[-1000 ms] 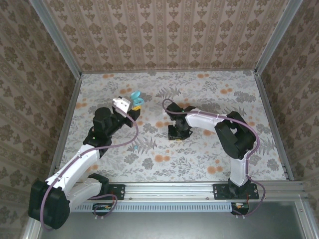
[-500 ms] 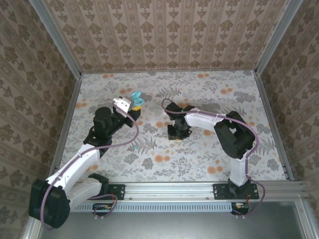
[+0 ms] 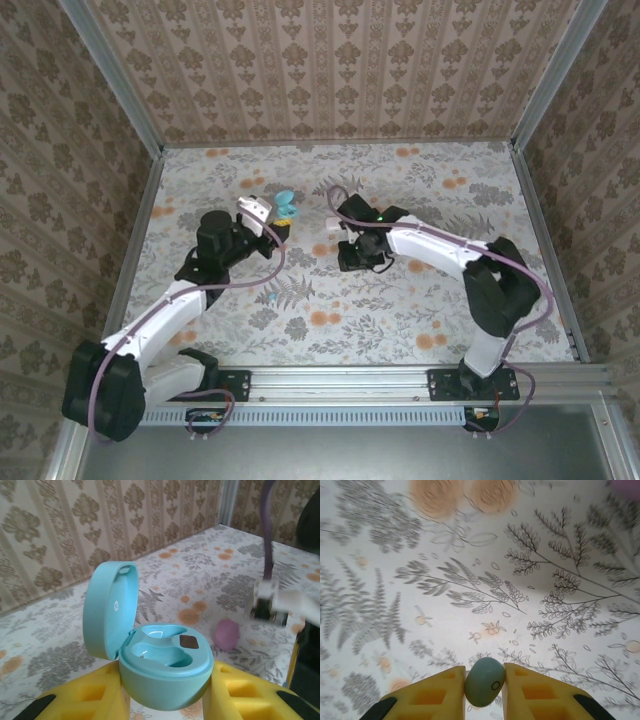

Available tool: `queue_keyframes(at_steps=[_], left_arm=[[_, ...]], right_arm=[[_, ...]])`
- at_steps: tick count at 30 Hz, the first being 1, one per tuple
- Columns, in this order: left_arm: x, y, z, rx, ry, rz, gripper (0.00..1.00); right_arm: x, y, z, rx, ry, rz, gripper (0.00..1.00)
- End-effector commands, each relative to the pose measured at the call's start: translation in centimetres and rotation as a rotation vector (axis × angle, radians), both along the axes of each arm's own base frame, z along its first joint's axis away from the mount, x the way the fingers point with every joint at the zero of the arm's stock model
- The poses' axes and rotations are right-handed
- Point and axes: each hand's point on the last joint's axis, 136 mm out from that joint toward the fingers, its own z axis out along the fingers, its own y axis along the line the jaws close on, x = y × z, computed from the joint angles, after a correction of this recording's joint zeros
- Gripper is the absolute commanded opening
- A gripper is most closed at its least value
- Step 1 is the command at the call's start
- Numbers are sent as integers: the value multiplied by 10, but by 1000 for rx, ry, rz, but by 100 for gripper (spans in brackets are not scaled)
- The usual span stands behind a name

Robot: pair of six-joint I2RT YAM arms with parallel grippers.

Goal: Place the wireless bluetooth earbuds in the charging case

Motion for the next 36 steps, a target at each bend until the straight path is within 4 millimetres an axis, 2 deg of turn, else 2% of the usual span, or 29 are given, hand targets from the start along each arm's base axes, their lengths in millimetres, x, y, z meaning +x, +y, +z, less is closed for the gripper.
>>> queue_keyframes(at_steps=[1, 4, 5, 10, 16, 31, 36], left_arm=[[-7, -19, 14, -22, -5, -120, 36], [-10, -29, 13, -24, -5, -181, 36], [-18, -39, 12, -25, -4, -225, 36], [-41, -65, 13, -49, 21, -426, 36], [-55, -77, 19, -76, 8, -537, 36], [-72, -83, 38, -125, -33, -635, 37], [-73, -85, 41, -132, -34, -644, 37]], right_arm=[[-5, -10, 40, -10, -84, 52, 25], [-5, -9, 75, 23, -150, 81, 25], [-5, -8, 85, 31, -167, 91, 25], [-8, -1, 135, 78, -262, 157, 26], [-12, 9, 171, 124, -338, 227, 26], [-6, 16, 183, 93, -401, 303, 26], [-3, 16, 179, 57, -402, 313, 26]])
